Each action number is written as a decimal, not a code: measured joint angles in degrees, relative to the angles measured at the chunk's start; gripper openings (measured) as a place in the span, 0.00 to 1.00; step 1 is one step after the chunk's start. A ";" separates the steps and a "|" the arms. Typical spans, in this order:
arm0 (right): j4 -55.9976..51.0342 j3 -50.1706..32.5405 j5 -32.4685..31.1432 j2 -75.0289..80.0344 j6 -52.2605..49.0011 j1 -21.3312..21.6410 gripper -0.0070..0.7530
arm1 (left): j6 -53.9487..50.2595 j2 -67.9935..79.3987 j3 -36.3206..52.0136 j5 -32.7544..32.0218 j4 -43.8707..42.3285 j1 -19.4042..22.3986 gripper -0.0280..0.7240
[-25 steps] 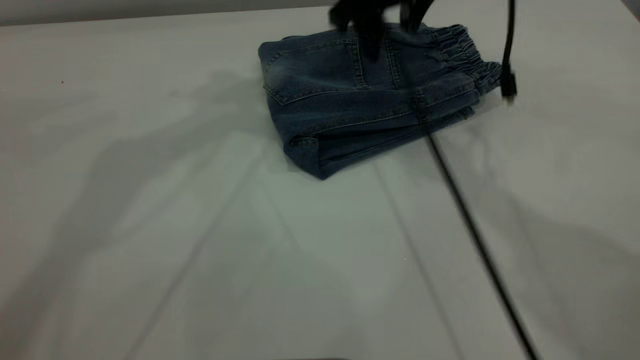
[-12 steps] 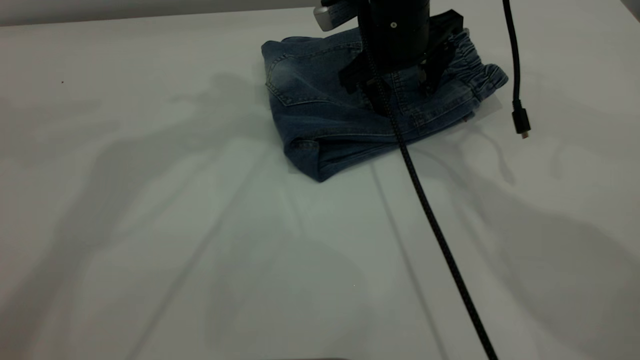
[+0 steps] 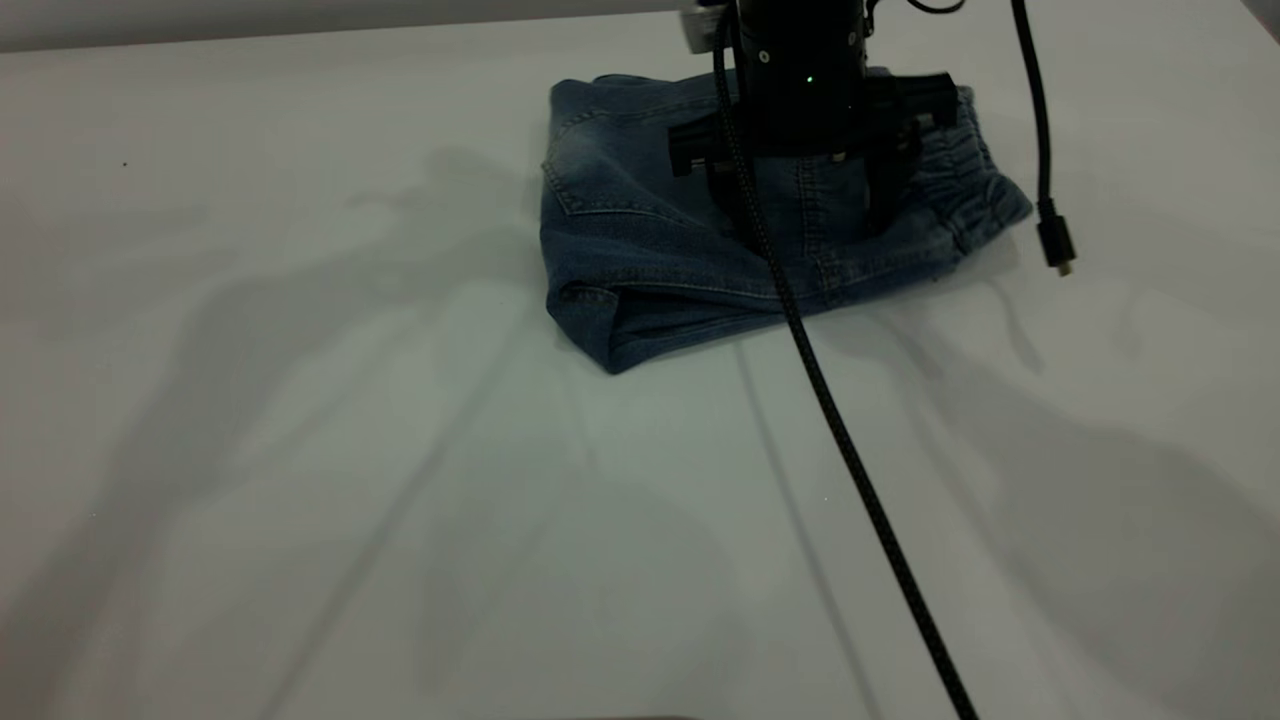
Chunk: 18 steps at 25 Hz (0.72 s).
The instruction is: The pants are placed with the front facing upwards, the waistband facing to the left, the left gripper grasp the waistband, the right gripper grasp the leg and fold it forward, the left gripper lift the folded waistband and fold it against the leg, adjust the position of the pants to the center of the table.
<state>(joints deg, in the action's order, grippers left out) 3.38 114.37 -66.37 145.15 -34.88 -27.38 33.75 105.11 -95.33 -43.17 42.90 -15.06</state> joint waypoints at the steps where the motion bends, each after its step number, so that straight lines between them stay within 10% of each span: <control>1: -0.58 0.00 -0.51 0.00 -2.40 0.00 0.67 | 0.00 0.00 0.00 -0.05 0.00 0.00 0.81; 18: -3.38 -0.07 -2.76 -6.71 -0.35 -0.11 0.67 | 0.22 -0.65 0.00 -0.50 -0.12 0.18 0.81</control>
<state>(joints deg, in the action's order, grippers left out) 0.00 114.31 -69.13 138.44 -35.23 -27.50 33.97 104.46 -95.33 -43.67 42.78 -14.88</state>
